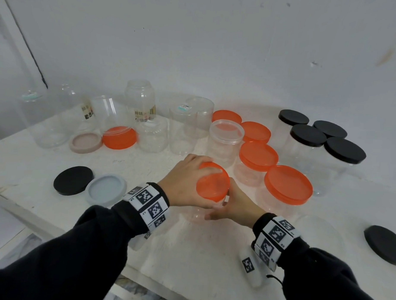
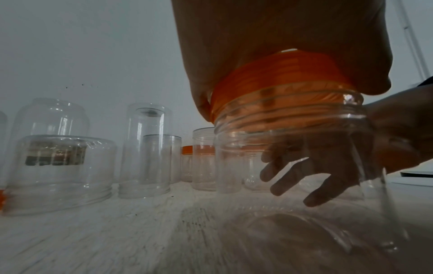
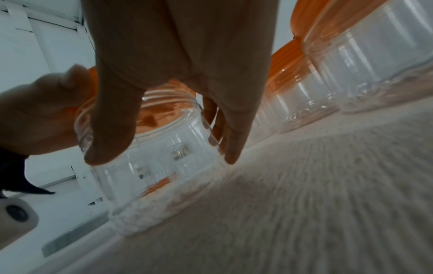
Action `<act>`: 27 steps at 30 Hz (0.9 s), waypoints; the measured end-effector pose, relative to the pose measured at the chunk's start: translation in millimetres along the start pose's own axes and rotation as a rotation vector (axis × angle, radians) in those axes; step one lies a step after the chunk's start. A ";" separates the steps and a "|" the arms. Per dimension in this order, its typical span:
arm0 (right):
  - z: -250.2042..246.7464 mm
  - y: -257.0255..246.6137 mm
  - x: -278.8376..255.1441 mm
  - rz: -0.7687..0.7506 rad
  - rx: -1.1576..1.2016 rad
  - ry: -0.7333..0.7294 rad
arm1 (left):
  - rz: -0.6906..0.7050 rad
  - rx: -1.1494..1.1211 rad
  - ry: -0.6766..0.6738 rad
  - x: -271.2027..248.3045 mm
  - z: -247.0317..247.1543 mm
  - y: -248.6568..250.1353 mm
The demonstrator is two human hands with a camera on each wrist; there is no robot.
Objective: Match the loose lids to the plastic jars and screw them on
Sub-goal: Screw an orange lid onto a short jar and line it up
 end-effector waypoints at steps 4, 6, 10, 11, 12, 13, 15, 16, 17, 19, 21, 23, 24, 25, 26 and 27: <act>-0.1 -0.7 0.7 -0.002 -0.002 0.004 | -0.002 0.002 -0.035 -2.2 5.0 -4.5; 0.0 -1.4 0.0 -0.007 -0.004 0.012 | 0.009 0.007 -0.042 -3.8 8.5 -4.7; 0.4 -0.7 -0.8 -0.002 -0.016 0.009 | -0.020 -0.014 -0.053 -6.0 10.5 -4.7; 0.1 -0.5 -1.0 0.003 -0.022 -0.013 | -0.021 -0.014 -0.057 -6.6 9.7 -4.0; -1.3 -0.4 -1.7 0.012 -0.030 -0.048 | -0.021 -0.010 -0.055 -7.6 8.1 -3.5; -3.8 -0.8 -2.6 0.028 -0.039 -0.089 | -0.027 -0.012 -0.044 -9.7 6.0 -4.1; -13.5 -5.3 -5.5 0.064 -0.061 -0.140 | -0.088 -0.076 -0.015 -17.3 1.9 -9.6; -20.7 -10.3 -7.2 0.068 -0.079 -0.138 | -0.132 -0.155 -0.003 -21.9 1.2 -14.2; -28.0 -18.0 -8.2 0.055 -0.109 -0.124 | -0.177 -0.259 0.003 -26.5 1.6 -19.2; -38.4 -39.3 -9.3 -0.007 -0.236 -0.105 | -0.261 -0.460 -0.007 -33.3 7.2 -29.6; -38.9 -63.1 -7.8 -0.096 -0.473 -0.130 | -0.314 -0.581 -0.035 -34.8 15.7 -37.5; -30.0 -81.7 -3.4 -0.154 -0.692 -0.200 | -0.325 -0.674 -0.051 -33.4 22.3 -42.4; -23.8 -87.7 -0.9 -0.168 -0.774 -0.243 | -0.318 -0.713 -0.050 -32.9 24.3 -43.4; -17.6 -91.7 2.1 -0.176 -0.851 -0.280 | -0.313 -0.742 -0.047 -32.4 25.2 -44.0; -12.2 -94.1 4.5 -0.177 -0.927 -0.310 | -0.313 -0.766 -0.045 -32.3 25.9 -44.6; -8.3 -95.5 7.1 -0.171 -0.992 -0.329 | -0.312 -0.783 -0.044 -32.3 26.4 -45.3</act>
Point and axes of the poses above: each hand's wrist, its own x-axis towards the middle knuckle, its own z-axis out of the palm, y = z × x, the point moved 4 cm from there along x, towards the middle knuckle, and after that the axes turned 7 degrees about -x, right-handed, at the moved point
